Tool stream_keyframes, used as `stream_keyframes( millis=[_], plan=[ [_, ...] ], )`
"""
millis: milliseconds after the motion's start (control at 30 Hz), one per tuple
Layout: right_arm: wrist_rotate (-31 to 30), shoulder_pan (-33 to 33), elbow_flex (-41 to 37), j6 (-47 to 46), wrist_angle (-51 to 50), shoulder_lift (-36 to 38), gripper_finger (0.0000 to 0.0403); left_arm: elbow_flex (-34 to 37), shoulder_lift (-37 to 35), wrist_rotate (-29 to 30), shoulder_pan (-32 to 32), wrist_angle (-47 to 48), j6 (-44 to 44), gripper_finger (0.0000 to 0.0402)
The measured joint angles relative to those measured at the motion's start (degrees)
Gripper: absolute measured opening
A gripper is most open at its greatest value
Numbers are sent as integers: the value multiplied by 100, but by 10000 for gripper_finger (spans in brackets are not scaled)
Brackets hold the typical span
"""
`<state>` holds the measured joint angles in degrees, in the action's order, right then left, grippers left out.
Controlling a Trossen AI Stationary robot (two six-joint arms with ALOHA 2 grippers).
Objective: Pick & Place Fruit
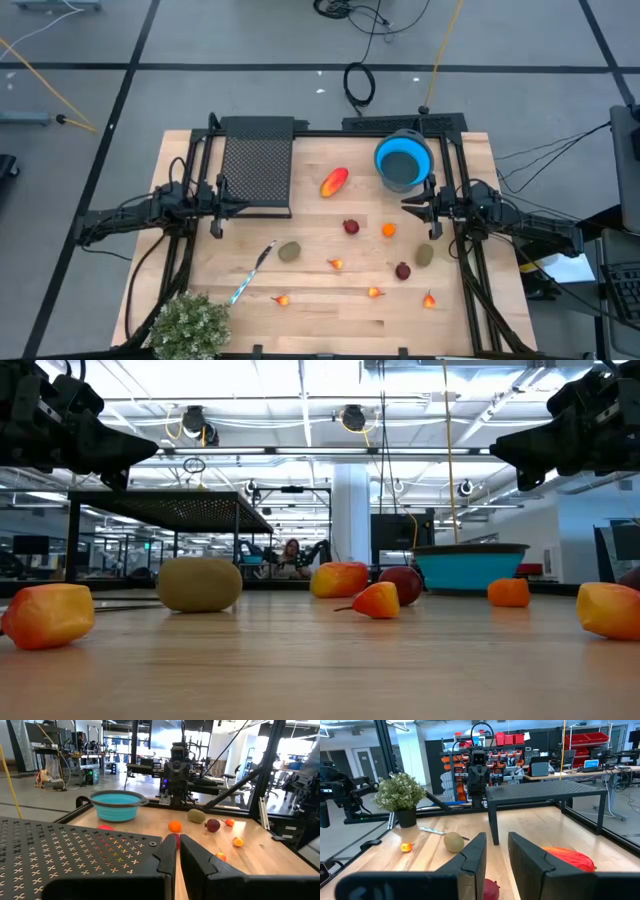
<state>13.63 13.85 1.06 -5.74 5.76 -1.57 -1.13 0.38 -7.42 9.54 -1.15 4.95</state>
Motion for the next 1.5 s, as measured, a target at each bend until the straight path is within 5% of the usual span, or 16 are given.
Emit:
stream_keyframes(
  millis=[1300, 1500],
  plan=[
    [-155, 0, 0, 29, 0, -1, 73, -1, 0, -2, 1, 2, 0, 24],
    [-167, 0, 0, -850, 1, 0, 73, -1, -1, -1, 0, 2, 0, 24]
  ],
)
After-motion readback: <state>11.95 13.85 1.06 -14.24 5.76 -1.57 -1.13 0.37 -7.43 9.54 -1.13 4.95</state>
